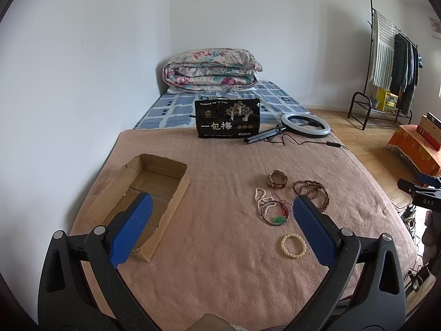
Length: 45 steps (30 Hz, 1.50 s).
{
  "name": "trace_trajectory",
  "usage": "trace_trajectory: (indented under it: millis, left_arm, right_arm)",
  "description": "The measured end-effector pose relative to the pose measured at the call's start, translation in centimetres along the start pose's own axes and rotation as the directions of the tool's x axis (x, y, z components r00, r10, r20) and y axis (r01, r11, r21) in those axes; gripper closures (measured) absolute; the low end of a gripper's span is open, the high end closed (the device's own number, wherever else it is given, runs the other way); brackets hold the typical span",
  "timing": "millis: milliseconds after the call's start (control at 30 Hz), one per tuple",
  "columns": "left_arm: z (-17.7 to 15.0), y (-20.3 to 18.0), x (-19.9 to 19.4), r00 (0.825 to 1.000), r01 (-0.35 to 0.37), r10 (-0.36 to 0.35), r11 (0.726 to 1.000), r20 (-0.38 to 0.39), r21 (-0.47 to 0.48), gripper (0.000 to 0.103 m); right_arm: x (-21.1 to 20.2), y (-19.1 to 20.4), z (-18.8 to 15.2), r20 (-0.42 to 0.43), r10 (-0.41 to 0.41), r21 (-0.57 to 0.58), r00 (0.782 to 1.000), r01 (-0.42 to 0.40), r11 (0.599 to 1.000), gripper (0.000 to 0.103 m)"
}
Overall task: Organize jewelry
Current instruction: 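Grasp the blue bangle with the left tool while the right tool grasps the brown wooden beads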
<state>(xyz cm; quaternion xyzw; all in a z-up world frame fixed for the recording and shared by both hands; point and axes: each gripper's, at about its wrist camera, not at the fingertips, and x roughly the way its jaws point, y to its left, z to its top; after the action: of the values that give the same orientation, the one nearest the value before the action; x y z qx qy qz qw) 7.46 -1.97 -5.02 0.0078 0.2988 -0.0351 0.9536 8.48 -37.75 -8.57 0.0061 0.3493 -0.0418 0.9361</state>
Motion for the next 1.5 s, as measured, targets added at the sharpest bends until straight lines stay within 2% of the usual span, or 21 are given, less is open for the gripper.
trace_trajectory:
  millis: [100, 267, 400, 567, 733, 967, 1167, 1333, 1500]
  left_arm:
    - [-0.3, -0.4, 2.0, 1.000, 0.018, -0.017, 0.999, -0.025, 0.028, 0.005]
    - [-1.1, -1.0, 6.0, 0.993, 0.071, -0.066, 0.997, -0.094, 0.043, 0.018]
    - [-1.9, -1.6, 9.2, 0.981, 0.136, -0.128, 0.990, -0.147, 0.045, 0.018]
    - [-2.5, -3.7, 12.6, 0.956, 0.221, -0.205, 0.974, -0.208, 0.059, 0.016]
    - [-3.5, -6.1, 16.4, 0.932, 0.278, -0.246, 0.957, -0.266, 0.088, 0.014]
    - [-5.2, -8.8, 21.6, 0.909, 0.297, -0.237, 0.946, -0.344, 0.133, 0.014]
    - [-6.5, -10.4, 24.4, 0.897, 0.297, -0.212, 0.939, -0.387, 0.174, 0.014]
    - [-7.0, -11.3, 25.8, 0.901, 0.274, -0.168, 0.935, -0.399, 0.224, 0.014]
    - [-7.2, -11.3, 27.1, 0.903, 0.250, -0.141, 0.941, -0.405, 0.230, 0.014]
  right_arm:
    - [2.2, -0.1, 0.3, -0.016, 0.058, -0.008, 0.998, -0.059, 0.998, 0.000]
    - [6.0, -0.2, 0.5, -0.052, 0.061, 0.001, 0.997, -0.061, 0.998, 0.000]
    - [9.2, 0.3, 0.6, -0.101, 0.066, -0.022, 0.993, -0.069, 0.997, 0.000]
    - [12.4, 0.9, 0.6, -0.158, 0.077, -0.023, 0.984, -0.082, 0.996, 0.000]
    - [15.5, 1.8, 0.6, -0.205, 0.095, -0.039, 0.974, -0.105, 0.994, 0.000]
    - [20.3, 3.2, 0.4, -0.288, 0.120, -0.061, 0.950, -0.143, 0.988, 0.000]
    - [22.8, 3.2, 0.3, -0.336, 0.151, -0.031, 0.930, -0.171, 0.985, 0.003]
    - [24.1, 3.6, 0.4, -0.375, 0.177, -0.017, 0.910, -0.198, 0.980, 0.006]
    - [25.0, 3.9, 0.7, -0.400, 0.191, -0.002, 0.896, -0.210, 0.978, 0.008]
